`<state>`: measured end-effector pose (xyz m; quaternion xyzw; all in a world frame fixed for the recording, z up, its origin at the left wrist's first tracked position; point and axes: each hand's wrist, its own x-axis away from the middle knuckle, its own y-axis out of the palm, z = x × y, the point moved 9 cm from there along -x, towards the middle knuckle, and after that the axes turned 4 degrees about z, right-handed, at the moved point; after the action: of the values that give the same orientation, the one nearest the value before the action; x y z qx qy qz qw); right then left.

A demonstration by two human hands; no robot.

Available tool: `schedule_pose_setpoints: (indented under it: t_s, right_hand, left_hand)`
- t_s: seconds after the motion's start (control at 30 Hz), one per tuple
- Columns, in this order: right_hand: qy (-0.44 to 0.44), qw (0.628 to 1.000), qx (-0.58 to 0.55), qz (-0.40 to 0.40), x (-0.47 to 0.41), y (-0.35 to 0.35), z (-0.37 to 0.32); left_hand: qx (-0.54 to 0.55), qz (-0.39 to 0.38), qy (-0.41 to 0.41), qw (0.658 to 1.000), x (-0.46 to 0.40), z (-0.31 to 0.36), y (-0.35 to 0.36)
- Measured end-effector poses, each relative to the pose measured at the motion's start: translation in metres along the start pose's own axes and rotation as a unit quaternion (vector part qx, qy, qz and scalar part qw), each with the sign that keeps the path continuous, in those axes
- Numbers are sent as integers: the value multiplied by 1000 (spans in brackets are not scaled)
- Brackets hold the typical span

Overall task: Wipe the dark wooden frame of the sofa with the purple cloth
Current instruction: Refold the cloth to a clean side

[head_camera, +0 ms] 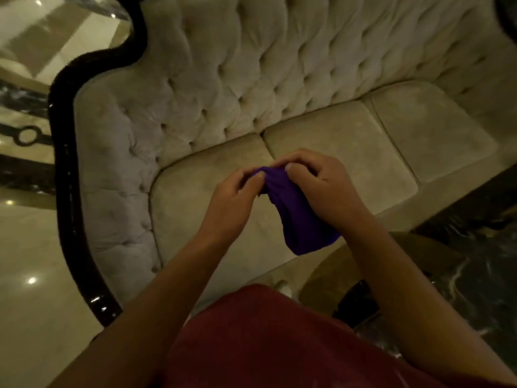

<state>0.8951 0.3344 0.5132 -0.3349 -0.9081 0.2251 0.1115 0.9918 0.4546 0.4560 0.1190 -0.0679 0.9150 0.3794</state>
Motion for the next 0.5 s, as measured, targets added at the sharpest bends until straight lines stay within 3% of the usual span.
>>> schedule_pose_setpoints:
  t_s: [0.2, 0.37, 0.5]
  right_hand:
    - [5, 998, 0, 56, 61, -114, 43]
    - [9, 992, 30, 119, 100, -188, 66]
    - [48, 982, 33, 180, 125, -228, 84]
  left_hand:
    - [17, 16, 41, 999, 32, 39, 106]
    - [-146, -34, 121, 981, 65, 53, 195]
    - [-167, -83, 136, 973, 83, 55, 238]
